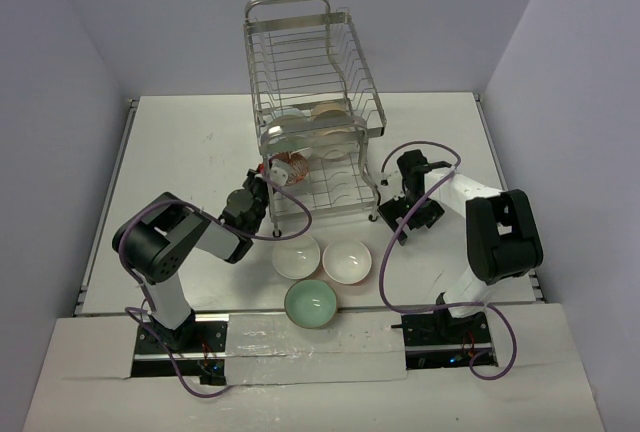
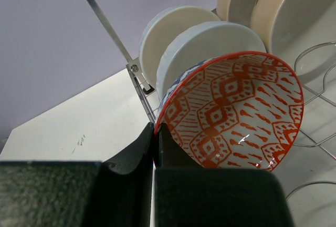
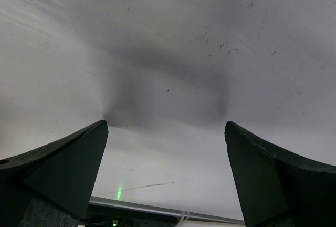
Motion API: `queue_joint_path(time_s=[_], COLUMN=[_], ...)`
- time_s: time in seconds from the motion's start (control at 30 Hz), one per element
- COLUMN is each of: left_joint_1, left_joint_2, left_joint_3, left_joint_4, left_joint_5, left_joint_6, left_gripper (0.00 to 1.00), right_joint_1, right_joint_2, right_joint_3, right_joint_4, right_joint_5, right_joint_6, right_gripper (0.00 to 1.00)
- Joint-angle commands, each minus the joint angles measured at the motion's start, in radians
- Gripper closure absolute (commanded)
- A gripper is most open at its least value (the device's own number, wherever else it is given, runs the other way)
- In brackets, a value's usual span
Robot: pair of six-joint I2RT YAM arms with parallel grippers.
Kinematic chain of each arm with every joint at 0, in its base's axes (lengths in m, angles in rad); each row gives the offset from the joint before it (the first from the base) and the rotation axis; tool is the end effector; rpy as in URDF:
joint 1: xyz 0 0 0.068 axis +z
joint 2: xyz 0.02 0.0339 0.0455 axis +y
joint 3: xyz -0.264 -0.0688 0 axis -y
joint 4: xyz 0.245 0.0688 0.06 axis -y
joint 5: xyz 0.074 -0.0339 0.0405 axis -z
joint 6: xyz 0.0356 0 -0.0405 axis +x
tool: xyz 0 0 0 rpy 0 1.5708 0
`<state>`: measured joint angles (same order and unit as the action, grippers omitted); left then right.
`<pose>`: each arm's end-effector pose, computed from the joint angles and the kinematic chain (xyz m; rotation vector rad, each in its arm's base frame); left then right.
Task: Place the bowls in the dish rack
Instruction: Insert the bowl into the dish rack.
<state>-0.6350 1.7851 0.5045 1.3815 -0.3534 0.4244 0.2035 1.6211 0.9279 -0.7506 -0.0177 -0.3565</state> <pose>0.2574 -0.1743 0.1647 0.4850 1.3948 0.0888 0.2682 0.0560 0.1581 -0.8345 2.8958 0.0119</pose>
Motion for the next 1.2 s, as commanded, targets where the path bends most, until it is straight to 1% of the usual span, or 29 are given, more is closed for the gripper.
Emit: queue_joint_path(time_s=[0.0, 0.2, 0.3, 0.53, 0.93, 1.17], left_joint_1=[-0.025, -0.026, -0.026, -0.026, -0.028, -0.028], left_joint_2=[0.01, -0.019, -0.041, -0.064, -0.01, 0.0], left_joint_3=[-0.027, -0.07, -0.084, -0.104, -0.098, -0.083], left_joint_4=[0.304, 0.32, 0.317, 0.338, 0.458, 0.478], left_joint_5=[0.062, 0.085, 0.09, 0.1, 0.07, 0.077], left_joint_6=[0.1, 0.071, 0.057, 0.053, 0.093, 0.114], left_gripper=[1.0, 1.0, 1.0, 1.0, 1.0, 1.0], right_joint_1=[-0.007, -0.009, -0.007, -0.007, -0.007, -0.007], right_joint_2=[0.011, 0.019, 0.019, 0.023, 0.051, 0.063], right_joint_3=[0.0, 0.0, -0.001, -0.003, -0.003, -0.004], right_joint_4=[0.023, 0.025, 0.026, 0.028, 0.036, 0.039], right_joint_5=[0.016, 0.016, 0.041, 0.051, 0.094, 0.119], right_joint_6=[0.005, 0.008, 0.01, 0.01, 0.021, 0.022], right_gripper=[0.0, 0.0, 0.0, 0.0, 0.0, 0.0])
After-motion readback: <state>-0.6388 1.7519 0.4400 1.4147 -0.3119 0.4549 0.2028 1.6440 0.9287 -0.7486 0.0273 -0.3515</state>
